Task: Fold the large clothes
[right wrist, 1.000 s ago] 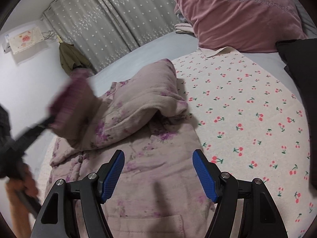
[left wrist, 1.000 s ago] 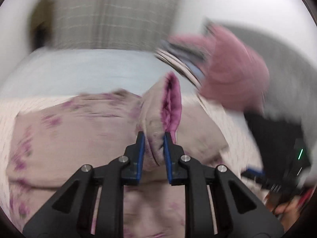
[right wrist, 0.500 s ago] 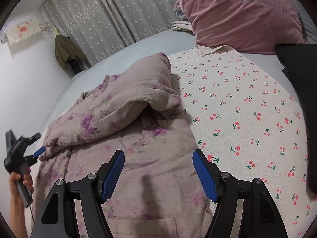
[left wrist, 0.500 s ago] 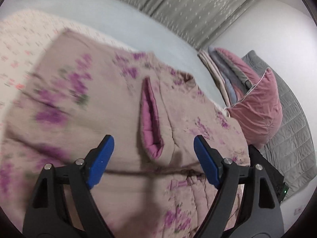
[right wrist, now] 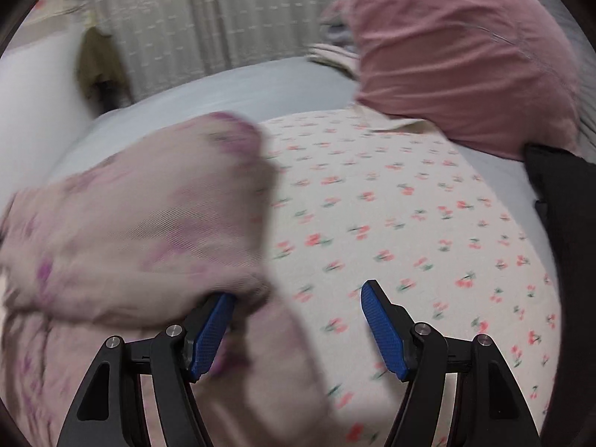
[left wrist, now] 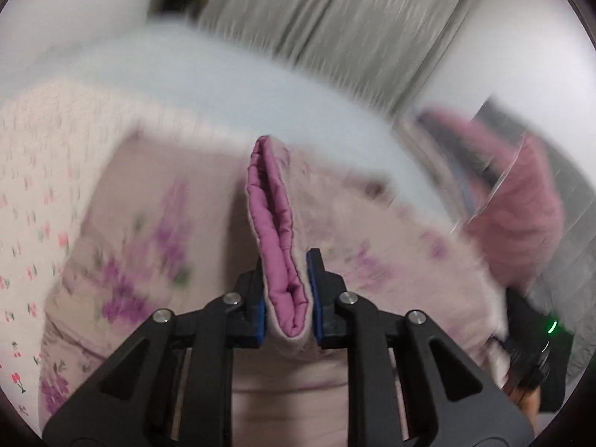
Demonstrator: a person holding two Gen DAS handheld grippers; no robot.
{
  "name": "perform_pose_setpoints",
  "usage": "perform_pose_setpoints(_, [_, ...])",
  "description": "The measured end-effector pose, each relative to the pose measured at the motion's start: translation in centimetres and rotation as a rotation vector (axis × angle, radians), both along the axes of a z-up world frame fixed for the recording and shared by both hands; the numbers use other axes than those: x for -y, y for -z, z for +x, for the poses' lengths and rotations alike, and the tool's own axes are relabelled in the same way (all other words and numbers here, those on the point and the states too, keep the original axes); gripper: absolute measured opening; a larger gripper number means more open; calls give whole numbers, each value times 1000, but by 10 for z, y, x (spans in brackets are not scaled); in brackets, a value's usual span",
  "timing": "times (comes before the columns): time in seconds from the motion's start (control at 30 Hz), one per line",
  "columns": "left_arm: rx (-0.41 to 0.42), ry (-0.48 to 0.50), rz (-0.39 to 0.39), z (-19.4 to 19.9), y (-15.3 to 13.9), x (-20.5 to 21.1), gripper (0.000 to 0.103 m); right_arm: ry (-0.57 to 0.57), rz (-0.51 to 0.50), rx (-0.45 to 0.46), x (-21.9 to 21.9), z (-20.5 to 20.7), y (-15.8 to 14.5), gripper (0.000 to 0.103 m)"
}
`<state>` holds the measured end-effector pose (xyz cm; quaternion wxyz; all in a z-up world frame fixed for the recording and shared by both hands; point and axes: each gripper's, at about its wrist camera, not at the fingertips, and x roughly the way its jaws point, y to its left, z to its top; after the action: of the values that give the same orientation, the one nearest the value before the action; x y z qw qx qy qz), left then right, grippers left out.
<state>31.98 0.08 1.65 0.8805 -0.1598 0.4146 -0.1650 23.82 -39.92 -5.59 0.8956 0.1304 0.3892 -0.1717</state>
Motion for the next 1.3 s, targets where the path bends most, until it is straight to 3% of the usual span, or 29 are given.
perform_pose_setpoints(0.03, [-77,38,36,4,22,4,26,15,16,-25,6,2,5,71])
perform_pose_setpoints(0.07, [-58,55,52,0,30,5,29,27,32,-55,11,4,11,71])
perform_pose_setpoints(0.17, [16,29,96,-13,16,3,45,45,24,-94,12,-4,18,71])
perform_pose_setpoints(0.23, [57,-9,167,-21,-2,1,46,74,-27,-118,11,-14,14,70])
perform_pose_setpoints(0.33, [181,-5,181,-35,-30,-3,49,66,-3,-53,13,-33,-6,70])
perform_pose_setpoints(0.43, [253,46,169,-35,-44,9,63,7,32,55,-1,-35,-31,70])
perform_pose_setpoints(0.57, [189,111,146,-16,-26,28,67,-110,108,103,-30,-5,-40,70])
perform_pose_setpoints(0.63, [133,123,165,-9,-5,30,68,-129,89,92,-40,8,-32,70])
perform_pose_setpoints(0.7, [134,154,195,-12,13,31,68,-130,75,37,-43,16,-14,70])
perform_pose_setpoints(0.77, [148,160,164,-19,12,24,69,-83,63,-45,-36,15,11,71])
perform_pose_setpoints(0.87, [89,136,222,-27,4,17,86,-37,181,-22,-18,-5,18,72])
perform_pose_setpoints(0.93, [62,122,256,-39,-1,8,86,-14,224,-23,-11,-20,14,72])
perform_pose_setpoints(1.03, [32,98,252,-65,-9,-8,87,-26,240,2,-11,-46,2,72])
perform_pose_setpoints(1.17, [-12,50,223,-101,-19,-30,94,-44,243,28,-20,-89,-20,72])
perform_pose_setpoints(1.3, [-30,12,188,-147,-26,-60,99,-78,253,62,-33,-134,-35,81])
